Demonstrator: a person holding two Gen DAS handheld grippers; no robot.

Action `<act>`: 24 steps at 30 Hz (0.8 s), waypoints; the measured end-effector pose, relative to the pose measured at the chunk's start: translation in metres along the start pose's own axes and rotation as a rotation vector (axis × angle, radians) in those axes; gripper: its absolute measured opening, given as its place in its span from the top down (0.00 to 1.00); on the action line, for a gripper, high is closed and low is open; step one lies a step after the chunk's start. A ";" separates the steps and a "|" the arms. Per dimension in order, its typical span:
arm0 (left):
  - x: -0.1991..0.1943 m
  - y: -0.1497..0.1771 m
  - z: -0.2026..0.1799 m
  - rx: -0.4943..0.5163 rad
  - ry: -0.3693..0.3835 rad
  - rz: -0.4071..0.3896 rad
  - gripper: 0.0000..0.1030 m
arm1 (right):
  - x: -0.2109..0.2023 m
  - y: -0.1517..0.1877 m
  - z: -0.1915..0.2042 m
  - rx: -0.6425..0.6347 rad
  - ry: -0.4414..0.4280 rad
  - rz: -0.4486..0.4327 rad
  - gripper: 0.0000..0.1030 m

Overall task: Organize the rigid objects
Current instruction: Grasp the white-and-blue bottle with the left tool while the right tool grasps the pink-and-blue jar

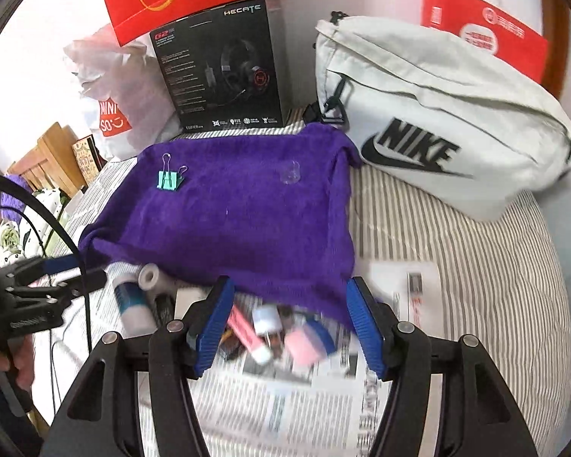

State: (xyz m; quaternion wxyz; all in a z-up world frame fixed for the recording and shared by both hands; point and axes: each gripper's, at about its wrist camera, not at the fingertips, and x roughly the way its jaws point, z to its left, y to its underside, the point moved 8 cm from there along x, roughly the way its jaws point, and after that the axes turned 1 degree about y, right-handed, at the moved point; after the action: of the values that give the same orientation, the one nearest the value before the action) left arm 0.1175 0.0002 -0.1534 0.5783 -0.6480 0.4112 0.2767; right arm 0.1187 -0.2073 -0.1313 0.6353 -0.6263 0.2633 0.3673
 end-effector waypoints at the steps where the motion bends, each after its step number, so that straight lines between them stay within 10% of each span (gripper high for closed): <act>1: 0.004 0.006 -0.001 -0.013 0.009 0.011 0.34 | -0.001 0.004 -0.001 0.007 0.000 0.001 0.41; 24: 0.023 0.026 -0.007 0.088 -0.017 0.093 0.29 | 0.001 0.059 -0.002 0.061 -0.038 0.058 0.40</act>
State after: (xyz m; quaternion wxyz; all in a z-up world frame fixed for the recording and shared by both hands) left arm 0.1064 -0.0115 -0.1854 0.5963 -0.5996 0.4478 0.2904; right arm 0.0728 -0.2123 -0.1679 0.6479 -0.5917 0.2804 0.3891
